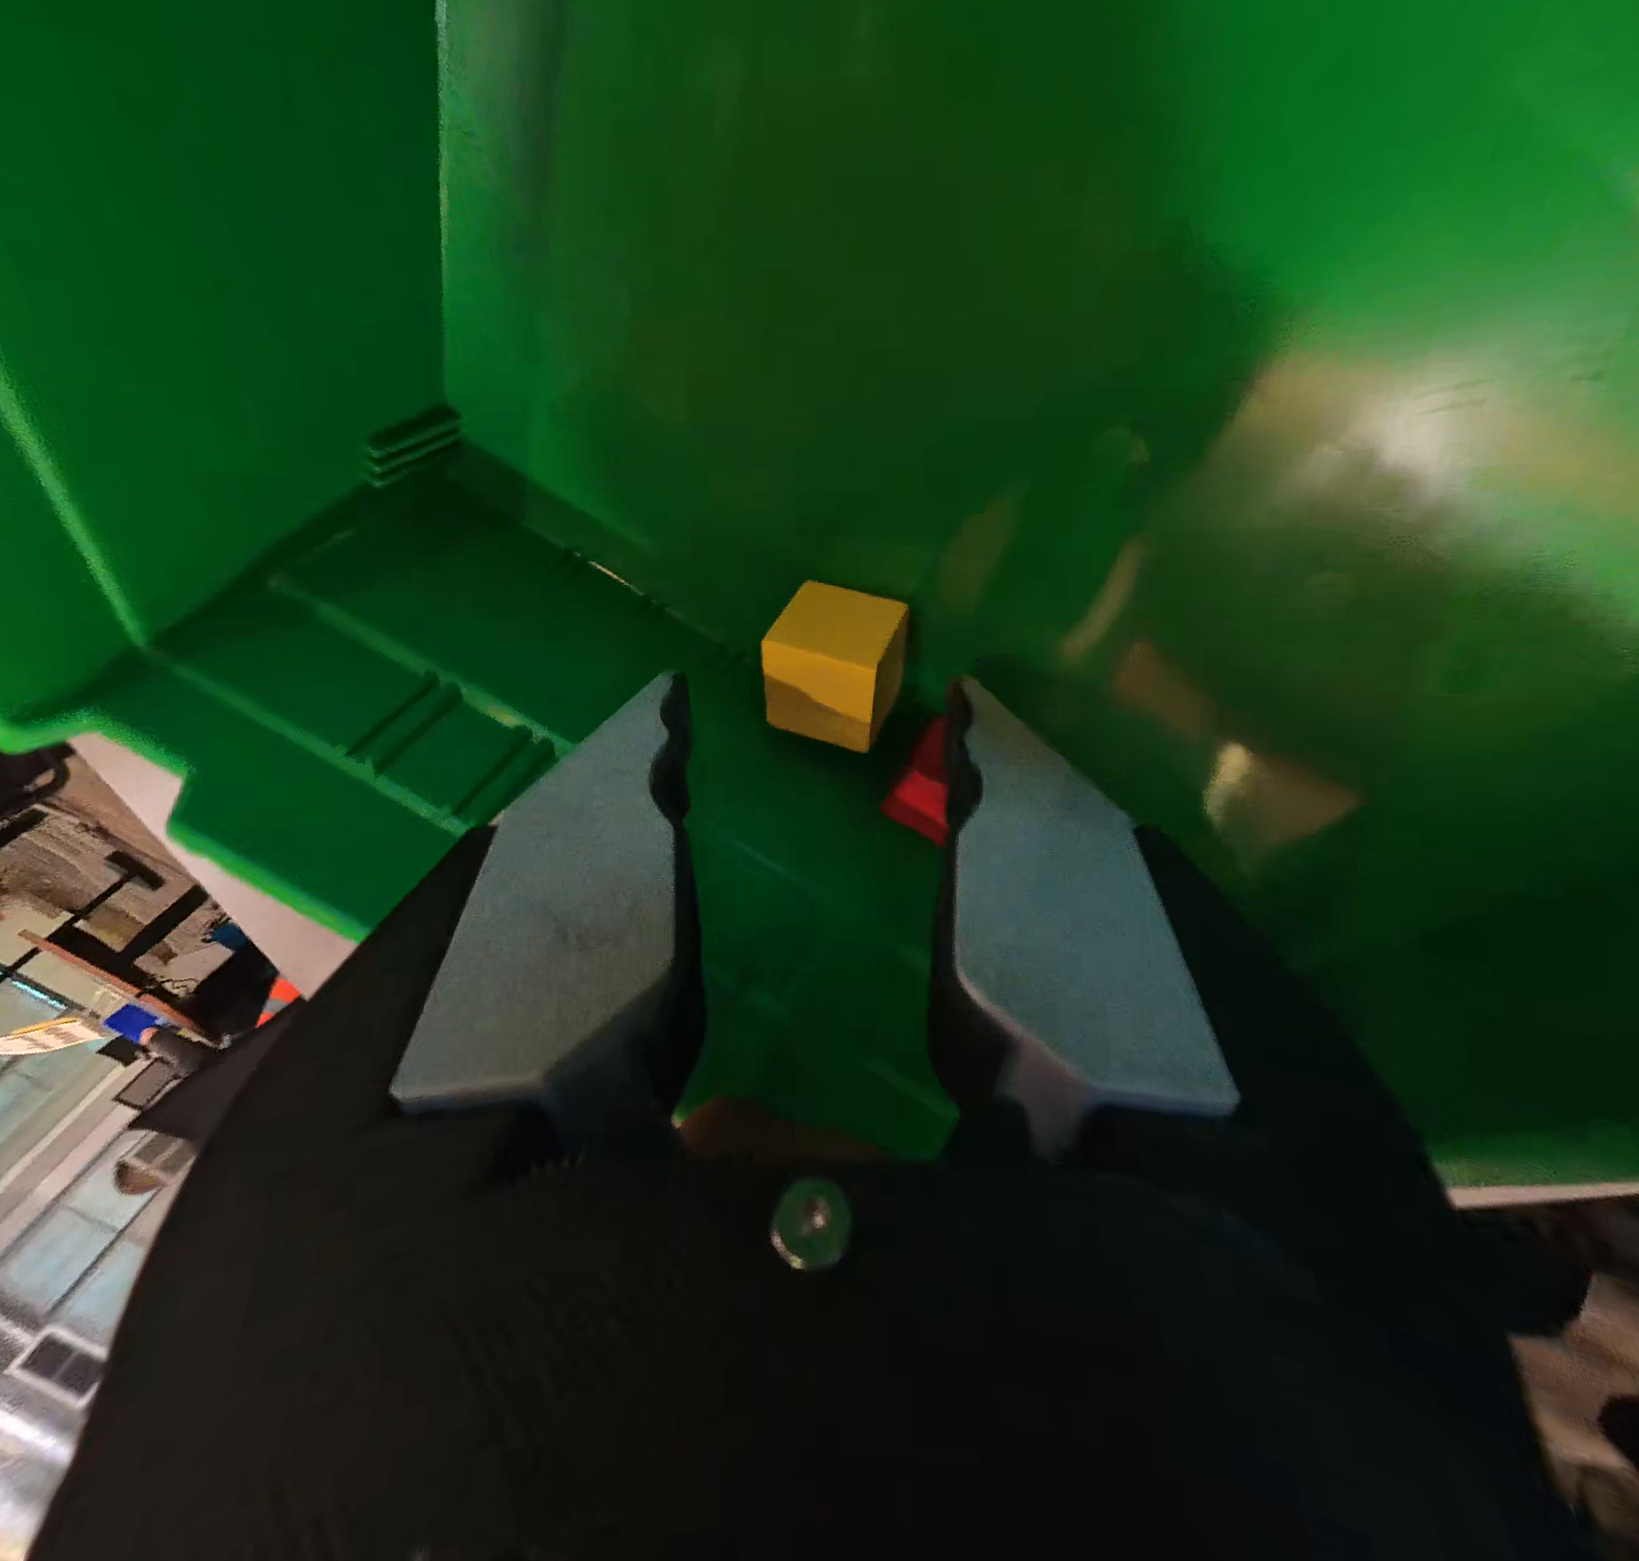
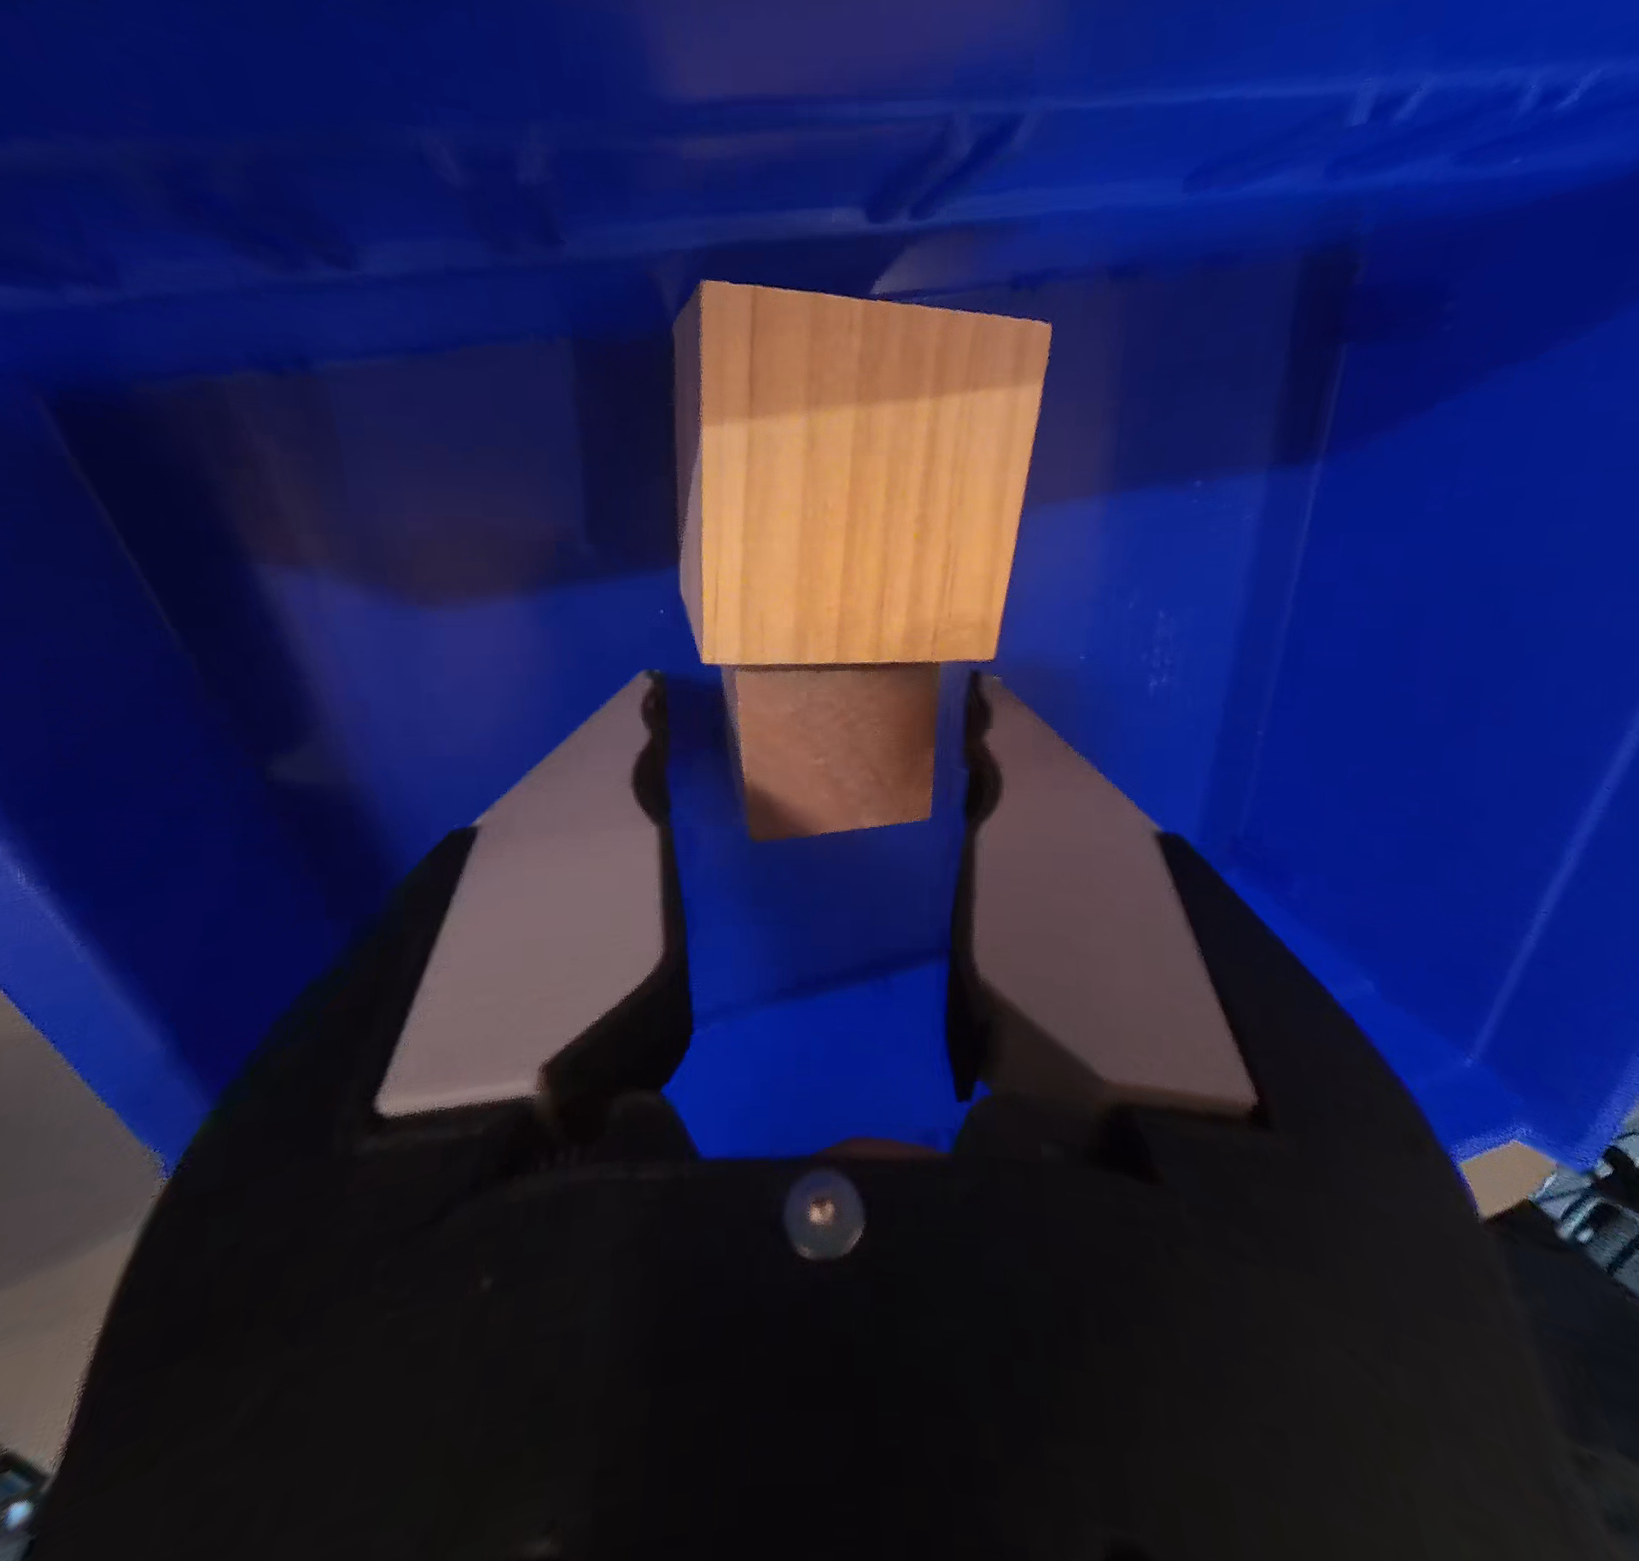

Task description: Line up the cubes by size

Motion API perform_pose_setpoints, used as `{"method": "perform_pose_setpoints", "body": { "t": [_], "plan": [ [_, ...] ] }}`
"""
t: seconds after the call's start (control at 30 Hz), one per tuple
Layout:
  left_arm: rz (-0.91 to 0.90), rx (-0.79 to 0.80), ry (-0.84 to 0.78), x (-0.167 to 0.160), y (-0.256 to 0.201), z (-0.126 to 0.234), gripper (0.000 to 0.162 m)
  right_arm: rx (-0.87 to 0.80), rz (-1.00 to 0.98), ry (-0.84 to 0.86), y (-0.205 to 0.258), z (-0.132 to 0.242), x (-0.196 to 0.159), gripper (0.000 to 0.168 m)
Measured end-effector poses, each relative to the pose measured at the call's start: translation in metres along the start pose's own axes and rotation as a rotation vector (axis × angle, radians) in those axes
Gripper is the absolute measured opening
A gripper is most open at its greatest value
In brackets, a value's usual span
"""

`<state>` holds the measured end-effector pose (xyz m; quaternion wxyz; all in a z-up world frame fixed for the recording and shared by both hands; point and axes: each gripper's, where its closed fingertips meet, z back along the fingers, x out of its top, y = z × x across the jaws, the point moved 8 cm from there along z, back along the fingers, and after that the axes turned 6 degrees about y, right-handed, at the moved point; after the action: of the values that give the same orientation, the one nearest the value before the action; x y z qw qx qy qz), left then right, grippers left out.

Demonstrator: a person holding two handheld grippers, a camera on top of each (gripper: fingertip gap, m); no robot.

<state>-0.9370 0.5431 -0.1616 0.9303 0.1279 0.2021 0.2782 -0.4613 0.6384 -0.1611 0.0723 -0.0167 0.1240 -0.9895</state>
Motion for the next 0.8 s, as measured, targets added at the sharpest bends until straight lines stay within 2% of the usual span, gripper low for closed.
{"method": "perform_pose_setpoints", "body": {
  "t": [0.03, 0.07, 0.17, 0.2, 0.3, 0.4, 0.53, 0.7, 0.8],
  "plan": [
    [-0.016, 0.001, 0.026, 0.002, 0.001, -0.003, 0.058, -0.003, -0.021, 0.010, -0.001, 0.000, -0.001, 0.075],
    [-0.023, 0.009, 0.054, 0.002, 0.002, -0.007, 0.060, -0.003, -0.039, 0.012, -0.002, 0.001, -0.002, 0.076],
    [-0.023, -0.005, 0.095, 0.005, 0.003, -0.010, 0.049, -0.023, -0.059, -0.048, -0.004, 0.013, -0.006, 0.070],
    [-0.022, 0.011, 0.081, 0.007, 0.004, -0.011, 0.030, -0.038, -0.070, -0.078, -0.005, 0.019, -0.008, 0.068],
    [-0.033, 0.036, 0.053, 0.008, 0.003, -0.011, 0.029, -0.087, -0.119, -0.208, -0.003, 0.044, -0.015, 0.066],
    [0.020, 0.091, -0.050, 0.007, 0.005, -0.003, 0.027, -0.137, -0.186, -0.395, 0.006, 0.073, -0.020, 0.060],
    [0.174, 0.239, -0.351, 0.001, 0.008, 0.040, 0.027, -0.039, -0.304, -0.674, 0.033, 0.105, -0.010, 0.058],
    [0.100, 0.409, -0.962, 0.018, -0.045, 0.154, 0.027, 0.135, -0.364, -0.997, 0.065, 0.141, 0.042, 0.061],
    [0.013, 0.551, -1.154, 0.036, -0.084, 0.210, 0.027, 0.323, -0.399, -1.155, 0.075, 0.158, 0.087, 0.061]
  ]
}}
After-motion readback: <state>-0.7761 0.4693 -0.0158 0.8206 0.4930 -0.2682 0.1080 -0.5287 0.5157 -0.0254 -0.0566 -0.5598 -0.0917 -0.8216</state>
